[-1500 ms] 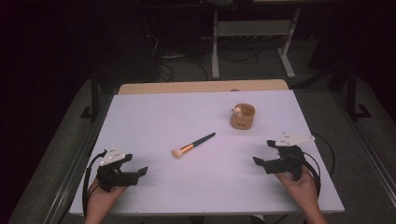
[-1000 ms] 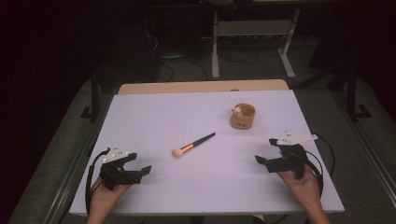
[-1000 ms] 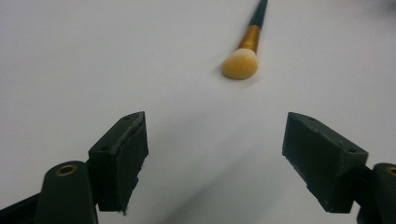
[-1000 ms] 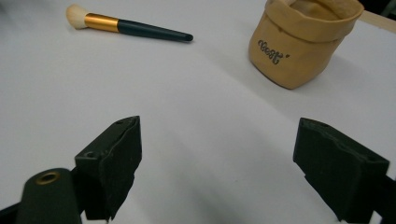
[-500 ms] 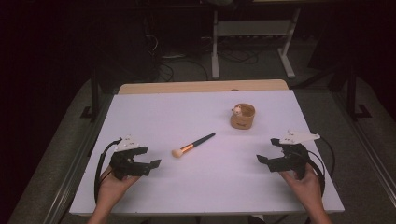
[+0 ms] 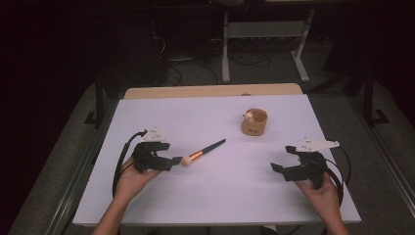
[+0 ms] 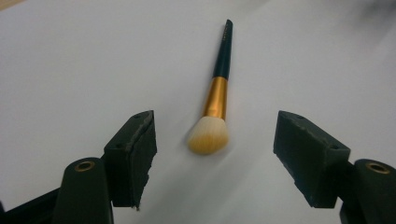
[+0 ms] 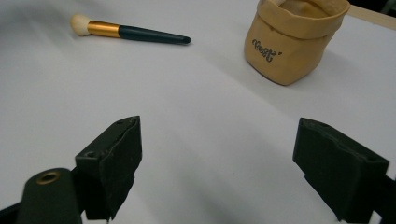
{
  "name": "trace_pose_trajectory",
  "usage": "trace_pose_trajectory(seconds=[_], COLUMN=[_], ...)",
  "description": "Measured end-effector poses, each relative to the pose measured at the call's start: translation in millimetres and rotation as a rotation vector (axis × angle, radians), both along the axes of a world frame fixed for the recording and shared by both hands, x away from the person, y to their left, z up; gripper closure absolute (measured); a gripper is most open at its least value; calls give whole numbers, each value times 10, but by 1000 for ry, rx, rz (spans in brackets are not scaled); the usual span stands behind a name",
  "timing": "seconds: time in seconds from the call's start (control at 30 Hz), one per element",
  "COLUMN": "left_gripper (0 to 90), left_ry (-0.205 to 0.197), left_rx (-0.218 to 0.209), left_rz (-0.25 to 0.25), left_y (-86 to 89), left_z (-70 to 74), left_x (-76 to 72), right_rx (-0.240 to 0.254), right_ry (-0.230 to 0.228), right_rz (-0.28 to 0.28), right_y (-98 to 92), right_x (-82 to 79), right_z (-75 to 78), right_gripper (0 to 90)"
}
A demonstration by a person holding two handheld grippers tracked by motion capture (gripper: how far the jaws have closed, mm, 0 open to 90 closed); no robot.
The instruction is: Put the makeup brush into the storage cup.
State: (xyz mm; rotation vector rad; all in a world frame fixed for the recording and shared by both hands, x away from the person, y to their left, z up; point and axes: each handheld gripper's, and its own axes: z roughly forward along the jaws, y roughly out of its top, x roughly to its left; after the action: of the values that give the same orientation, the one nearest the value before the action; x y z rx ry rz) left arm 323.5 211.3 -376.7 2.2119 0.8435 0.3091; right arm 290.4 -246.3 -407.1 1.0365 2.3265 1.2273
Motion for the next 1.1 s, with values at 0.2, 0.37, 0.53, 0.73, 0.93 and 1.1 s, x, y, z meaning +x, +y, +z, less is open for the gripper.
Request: trace_pose_trajectory(seconds=[0.2, 0.37, 0.53, 0.73, 0.93, 1.1], left_gripper=[330, 352, 364, 394, 416, 439], left_ry=[20, 40, 49, 70, 97, 111], left_rx=[14, 32, 63, 75, 106, 140], left_rz=[-26, -42, -65, -74, -100, -107], left_y=[-134, -246, -339, -417, -538, -635], left_z=[-20, -32, -49, -82, -117, -204], left_x=[118, 216, 309, 380, 496, 556], right_rx=[-8, 3, -5, -16, -16, -14], right_ry=[-4, -1, -3, -9, -8, -20], right_rz=[10, 12, 22, 35, 34, 33], right_y=[35, 35, 71, 120, 123, 121], right_x=[-4, 12, 19, 38, 25, 16], right_z=[7, 6, 6, 5, 18, 29], right_gripper=[148, 149, 150, 150, 150, 150])
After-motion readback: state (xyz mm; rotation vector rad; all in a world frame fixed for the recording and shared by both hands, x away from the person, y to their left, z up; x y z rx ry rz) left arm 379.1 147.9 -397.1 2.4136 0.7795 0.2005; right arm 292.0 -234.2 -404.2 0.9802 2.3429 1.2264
